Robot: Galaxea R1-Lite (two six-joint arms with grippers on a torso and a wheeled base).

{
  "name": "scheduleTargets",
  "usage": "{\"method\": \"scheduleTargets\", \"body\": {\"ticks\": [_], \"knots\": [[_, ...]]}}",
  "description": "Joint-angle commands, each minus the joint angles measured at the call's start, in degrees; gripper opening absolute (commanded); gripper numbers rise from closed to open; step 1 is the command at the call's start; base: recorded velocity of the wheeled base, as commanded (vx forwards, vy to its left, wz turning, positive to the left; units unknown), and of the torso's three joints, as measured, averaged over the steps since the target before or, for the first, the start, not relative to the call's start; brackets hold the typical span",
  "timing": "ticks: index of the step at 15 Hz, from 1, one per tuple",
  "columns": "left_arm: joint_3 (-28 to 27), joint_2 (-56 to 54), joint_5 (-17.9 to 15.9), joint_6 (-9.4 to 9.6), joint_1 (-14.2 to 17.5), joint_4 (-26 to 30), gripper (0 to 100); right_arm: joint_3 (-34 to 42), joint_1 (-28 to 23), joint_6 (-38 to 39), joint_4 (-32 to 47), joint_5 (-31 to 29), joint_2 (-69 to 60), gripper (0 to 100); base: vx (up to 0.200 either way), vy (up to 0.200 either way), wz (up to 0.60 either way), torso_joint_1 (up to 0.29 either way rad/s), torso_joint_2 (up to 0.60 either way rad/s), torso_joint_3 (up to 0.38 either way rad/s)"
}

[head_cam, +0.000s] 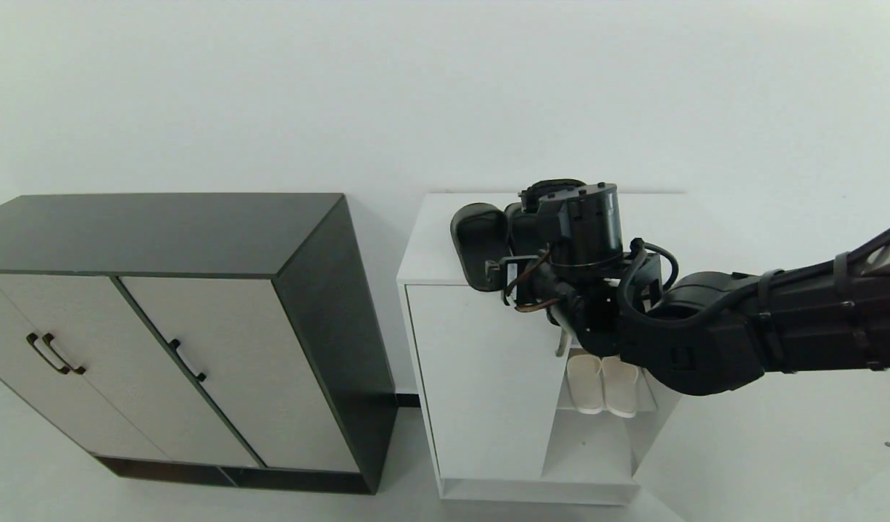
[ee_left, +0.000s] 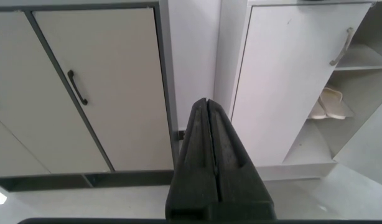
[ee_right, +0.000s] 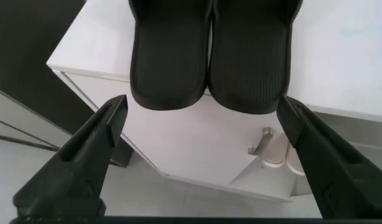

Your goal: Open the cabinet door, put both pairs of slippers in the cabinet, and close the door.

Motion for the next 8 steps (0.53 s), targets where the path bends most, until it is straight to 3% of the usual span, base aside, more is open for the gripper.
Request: {"method": "scheduleTargets", "body": {"ticks": [1,6,8], "knots": [[0.00,-0.01,0.01,0.00,0.00,0.06,0,0.13,-0.05,-0.01,-0.04,0.00,0.18,100,0.200,0.000,0.00,-0.007,0.00,0.012],[0.00,-0.01,0.01,0.00,0.00,-0.02,0,0.13,-0.05,0.08,-0.30,-0.09,2.11,100,0.200,0.000,0.00,0.010,0.01,0.000],[0.00,-0.01,0.01,0.00,0.00,-0.02,0,0.04,-0.05,0.08,-0.48,-0.35,2.82,100,0.000,0.000,0.00,0.000,0.00,0.000]]}}
